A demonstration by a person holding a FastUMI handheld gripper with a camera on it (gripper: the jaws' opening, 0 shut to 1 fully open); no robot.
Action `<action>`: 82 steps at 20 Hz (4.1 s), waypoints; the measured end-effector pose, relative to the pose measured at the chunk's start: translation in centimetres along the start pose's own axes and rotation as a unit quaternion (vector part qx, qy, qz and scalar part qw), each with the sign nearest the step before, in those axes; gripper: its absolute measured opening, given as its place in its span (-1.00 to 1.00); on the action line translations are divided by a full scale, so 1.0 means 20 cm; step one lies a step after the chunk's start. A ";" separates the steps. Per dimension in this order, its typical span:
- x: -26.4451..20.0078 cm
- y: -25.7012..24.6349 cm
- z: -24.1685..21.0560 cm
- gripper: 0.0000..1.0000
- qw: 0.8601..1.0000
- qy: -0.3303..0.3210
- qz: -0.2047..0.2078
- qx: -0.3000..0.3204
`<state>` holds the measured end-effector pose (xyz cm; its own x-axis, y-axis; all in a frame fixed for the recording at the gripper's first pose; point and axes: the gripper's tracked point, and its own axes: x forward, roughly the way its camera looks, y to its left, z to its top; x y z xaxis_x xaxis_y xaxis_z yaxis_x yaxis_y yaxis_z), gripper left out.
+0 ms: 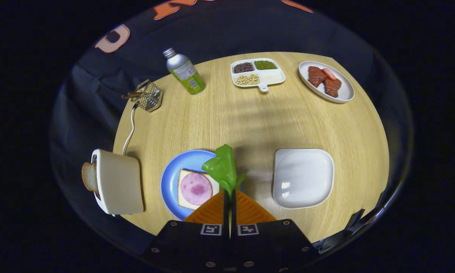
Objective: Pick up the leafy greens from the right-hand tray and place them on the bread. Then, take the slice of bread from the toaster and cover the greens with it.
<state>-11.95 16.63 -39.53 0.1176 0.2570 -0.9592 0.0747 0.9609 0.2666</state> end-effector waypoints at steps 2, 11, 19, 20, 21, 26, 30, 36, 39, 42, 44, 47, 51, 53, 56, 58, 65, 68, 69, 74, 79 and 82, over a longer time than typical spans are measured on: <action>0.05 0.06 -0.03 -0.98 1.000 0.015 0.001 -0.012; 0.20 0.31 -0.10 -0.94 0.998 0.040 0.011 -0.051; 0.17 0.43 -0.08 -0.44 0.998 0.034 0.015 -0.055; 0.15 0.44 -0.06 -0.42 0.998 0.029 0.013 -0.056; 0.11 0.45 -0.04 -0.35 0.998 0.024 0.013 -0.057; -0.09 0.66 0.05 0.10 0.997 -0.001 0.028 -0.072; -0.24 0.89 0.10 0.48 0.994 -0.011 0.054 -0.089; -0.43 1.29 0.11 0.75 0.988 -0.006 0.110 -0.113; -0.45 1.45 0.10 0.75 0.984 0.002 0.126 -0.125; -0.45 1.60 0.06 0.74 0.981 0.017 0.137 -0.133; -0.42 1.66 0.03 0.75 0.981 0.028 0.131 -0.143; -0.36 1.71 0.00 0.74 0.981 0.040 0.116 -0.152; -0.26 1.78 -0.02 0.53 0.982 0.054 0.094 -0.156; -0.21 1.80 -0.03 0.39 0.983 0.060 0.079 -0.156; -0.14 1.81 -0.06 0.16 0.984 0.070 0.064 -0.153; -0.10 1.82 -0.06 0.00 0.984 0.073 0.057 -0.154; -0.05 1.78 -0.05 -0.50 0.985 0.076 0.038 -0.151; -0.07 1.77 -0.04 -0.71 0.986 0.073 0.049 -0.142; -0.09 1.77 -0.03 -0.74 0.986 0.074 0.058 -0.136; -0.20 1.77 0.00 -0.75 0.986 0.058 0.095 -0.124; -0.34 1.76 0.03 -0.75 0.982 0.042 0.142 -0.116; -0.42 1.74 0.04 -0.75 0.979 0.034 0.173 -0.107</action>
<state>-9.51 47.83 -22.18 0.0327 0.5692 -0.8215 -0.1675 0.8135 0.5569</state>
